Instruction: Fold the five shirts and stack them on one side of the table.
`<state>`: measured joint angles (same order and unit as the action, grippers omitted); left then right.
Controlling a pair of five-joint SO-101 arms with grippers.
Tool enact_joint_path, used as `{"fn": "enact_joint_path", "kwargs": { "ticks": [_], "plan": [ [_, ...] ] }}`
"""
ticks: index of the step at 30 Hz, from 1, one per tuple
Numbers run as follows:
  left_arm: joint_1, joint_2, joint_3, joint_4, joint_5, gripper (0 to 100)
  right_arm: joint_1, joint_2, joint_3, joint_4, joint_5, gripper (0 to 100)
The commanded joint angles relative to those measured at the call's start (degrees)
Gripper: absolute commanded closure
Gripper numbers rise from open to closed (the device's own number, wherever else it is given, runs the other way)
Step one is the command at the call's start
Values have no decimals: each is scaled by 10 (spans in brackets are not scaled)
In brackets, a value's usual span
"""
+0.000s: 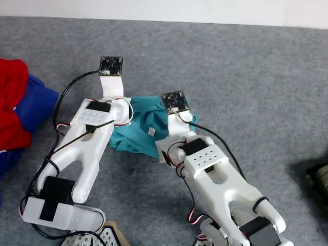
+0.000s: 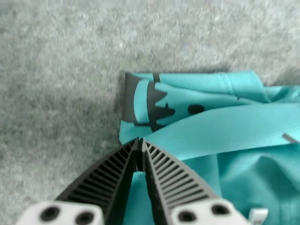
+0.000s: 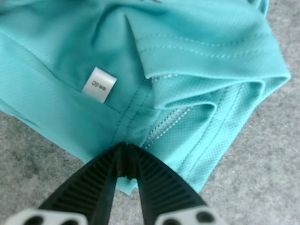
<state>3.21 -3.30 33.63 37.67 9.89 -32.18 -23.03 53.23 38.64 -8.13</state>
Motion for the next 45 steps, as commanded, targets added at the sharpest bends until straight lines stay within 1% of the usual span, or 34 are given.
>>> {"fn": "enact_joint_path", "kwargs": {
  "ticks": [1, 3, 9, 15, 19, 24, 26, 27, 29, 32, 33, 41, 45],
  "plan": [
    [-7, -1, -20, -14, -4, 993, 10, -29, -19, 28, -9, 991],
    [-7, -1, -20, -15, -4, 993, 11, -57, -19, 33, -10, 991],
    [-8, -1, -20, -15, -3, 993, 44, -143, 23, 39, -11, 991],
    [-32, -1, -21, -17, -3, 993, 44, -242, 66, 106, -6, 991],
    [-33, -1, -21, -17, -3, 993, 51, -269, 83, 136, 30, 991],
    [-33, -1, -21, -17, -3, 993, 86, -270, 78, 162, 37, 991],
    [-33, -1, -22, -17, -3, 993, 88, -272, 77, 164, 46, 986],
    [-33, -1, -22, -17, -3, 993, 87, -274, 77, 162, 45, 983],
    [-31, -1, -22, -17, -3, 993, 73, -269, 76, 148, 41, 947],
    [-30, -1, -23, -17, -3, 993, 52, -269, 78, 126, -11, 846],
    [-29, -1, -23, -17, -3, 993, 44, -269, 78, 120, -18, 826],
    [-32, -1, -22, -17, -3, 993, -16, -266, 80, 53, -23, 822],
    [-32, -1, -22, -17, -3, 993, -19, -204, 75, 29, -23, 822]
  ]
}}
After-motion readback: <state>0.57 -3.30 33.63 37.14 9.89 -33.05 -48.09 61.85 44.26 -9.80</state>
